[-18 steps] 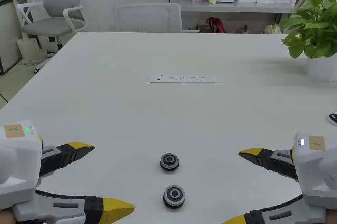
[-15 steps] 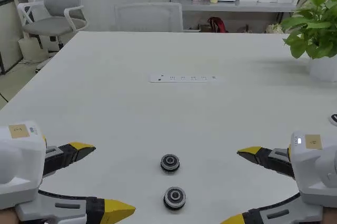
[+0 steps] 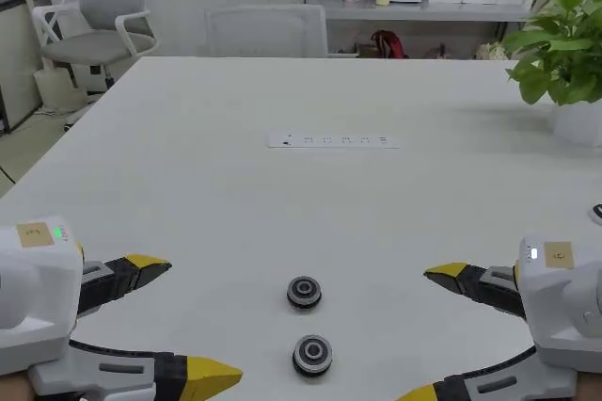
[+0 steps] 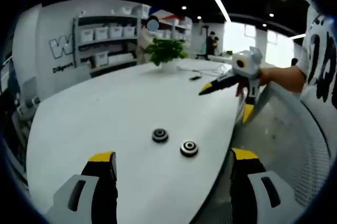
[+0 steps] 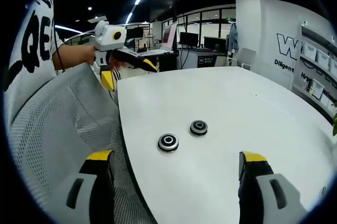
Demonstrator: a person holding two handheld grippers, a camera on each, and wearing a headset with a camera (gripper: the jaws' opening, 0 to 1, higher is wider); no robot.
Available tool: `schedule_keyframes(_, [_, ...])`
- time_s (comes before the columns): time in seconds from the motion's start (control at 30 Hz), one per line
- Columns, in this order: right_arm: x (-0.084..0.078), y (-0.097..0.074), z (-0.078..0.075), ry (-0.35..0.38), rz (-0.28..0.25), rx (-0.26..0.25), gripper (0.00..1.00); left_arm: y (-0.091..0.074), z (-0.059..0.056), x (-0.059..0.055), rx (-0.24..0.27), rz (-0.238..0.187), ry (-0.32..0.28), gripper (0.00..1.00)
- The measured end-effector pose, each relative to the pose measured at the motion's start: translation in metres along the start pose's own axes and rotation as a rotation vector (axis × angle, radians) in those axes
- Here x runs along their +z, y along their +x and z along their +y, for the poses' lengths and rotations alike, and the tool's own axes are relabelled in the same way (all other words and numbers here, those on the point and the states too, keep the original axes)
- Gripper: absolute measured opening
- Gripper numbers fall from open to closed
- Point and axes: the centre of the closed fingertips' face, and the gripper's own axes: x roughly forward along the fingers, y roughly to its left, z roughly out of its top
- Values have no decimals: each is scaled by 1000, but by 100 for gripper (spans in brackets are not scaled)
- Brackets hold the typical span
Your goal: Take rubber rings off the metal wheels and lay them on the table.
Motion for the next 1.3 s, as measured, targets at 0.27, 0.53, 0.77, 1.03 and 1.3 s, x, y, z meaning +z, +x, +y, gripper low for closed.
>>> schedule_keyframes(0.27, [-1, 1, -1, 4, -1, 2, 95, 1, 0, -1, 1, 2, -5, 90])
schedule_keyframes(0.53, [-1, 2, -6, -3, 4, 4, 94, 3, 2, 0, -2, 6, 4, 90])
schedule_keyframes(0.77, [1, 4, -9, -5, 0, 5, 94, 3, 3, 1, -2, 9, 12, 90])
schedule_keyframes(1.03, [1, 4, -8, -9, 4, 8, 95, 4, 2, 0, -7, 14, 18, 90])
schedule_keyframes(1.3, [-1, 3, -9, -6, 5, 5, 95, 5, 2, 1, -10, 10, 19, 90])
